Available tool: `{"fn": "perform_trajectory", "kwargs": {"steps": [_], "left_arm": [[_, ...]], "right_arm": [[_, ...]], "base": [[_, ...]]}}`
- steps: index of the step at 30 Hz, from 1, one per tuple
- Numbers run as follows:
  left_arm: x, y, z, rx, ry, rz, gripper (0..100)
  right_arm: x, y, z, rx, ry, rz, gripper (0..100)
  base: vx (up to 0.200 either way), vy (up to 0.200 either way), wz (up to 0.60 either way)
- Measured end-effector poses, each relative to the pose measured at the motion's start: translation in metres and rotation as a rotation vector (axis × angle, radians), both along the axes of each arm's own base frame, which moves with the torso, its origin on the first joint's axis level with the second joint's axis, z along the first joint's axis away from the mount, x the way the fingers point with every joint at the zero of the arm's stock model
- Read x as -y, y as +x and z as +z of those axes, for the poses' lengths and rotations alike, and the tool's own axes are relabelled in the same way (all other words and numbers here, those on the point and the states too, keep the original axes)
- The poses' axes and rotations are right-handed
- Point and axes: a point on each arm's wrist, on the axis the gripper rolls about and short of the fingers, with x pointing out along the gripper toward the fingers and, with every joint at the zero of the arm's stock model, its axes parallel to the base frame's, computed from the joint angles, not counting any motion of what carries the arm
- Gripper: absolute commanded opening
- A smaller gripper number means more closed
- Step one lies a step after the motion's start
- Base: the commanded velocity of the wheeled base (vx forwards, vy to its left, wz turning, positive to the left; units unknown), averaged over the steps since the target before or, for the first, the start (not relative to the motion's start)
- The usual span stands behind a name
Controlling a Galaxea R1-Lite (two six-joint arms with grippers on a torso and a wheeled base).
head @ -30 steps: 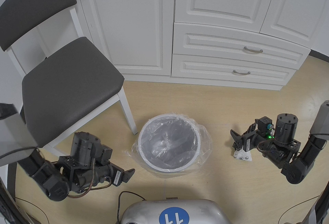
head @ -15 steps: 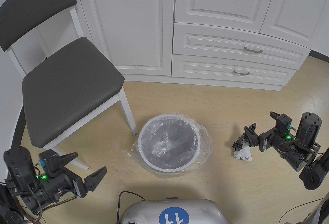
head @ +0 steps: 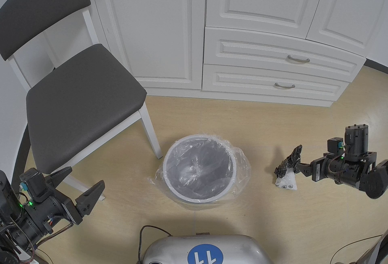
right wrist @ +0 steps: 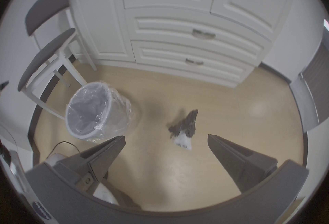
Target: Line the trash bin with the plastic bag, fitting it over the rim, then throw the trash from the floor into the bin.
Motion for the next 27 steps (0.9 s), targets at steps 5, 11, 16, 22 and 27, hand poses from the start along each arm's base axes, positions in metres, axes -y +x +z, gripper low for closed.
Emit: {"fn": "perform_trajectory", "kwargs": {"steps": [5,11,16,22,27], "left_arm": [[0.0,0.001,0.005,0.025,-0.011,0.008,100],[0.0,0.003,0.012,0.055,-0.024,0.015,100],[-0.001,0.002,0.016,0.079,-0.031,0.017,100],[-0.002,-0.002,0.022,0.115,-0.038,0.018,100],[-0.004,-0.004,0.027,0.148,-0.041,0.019,100]], "right_arm": [[0.01,0.015,0.007,-0.185,0.104,-0.061,100],[0.032,0.043,0.014,-0.29,0.198,-0.147,100],[0.047,0.068,-0.003,-0.294,0.25,-0.199,100],[0.059,0.111,-0.038,-0.139,0.309,-0.223,100],[0.068,0.145,-0.087,-0.028,0.36,-0.25,100]], "base": [[0.0,0.0,0.0],[0.0,0.0,0.0],[0.0,0.0,0.0],[0.0,0.0,0.0],[0.0,0.0,0.0]]}}
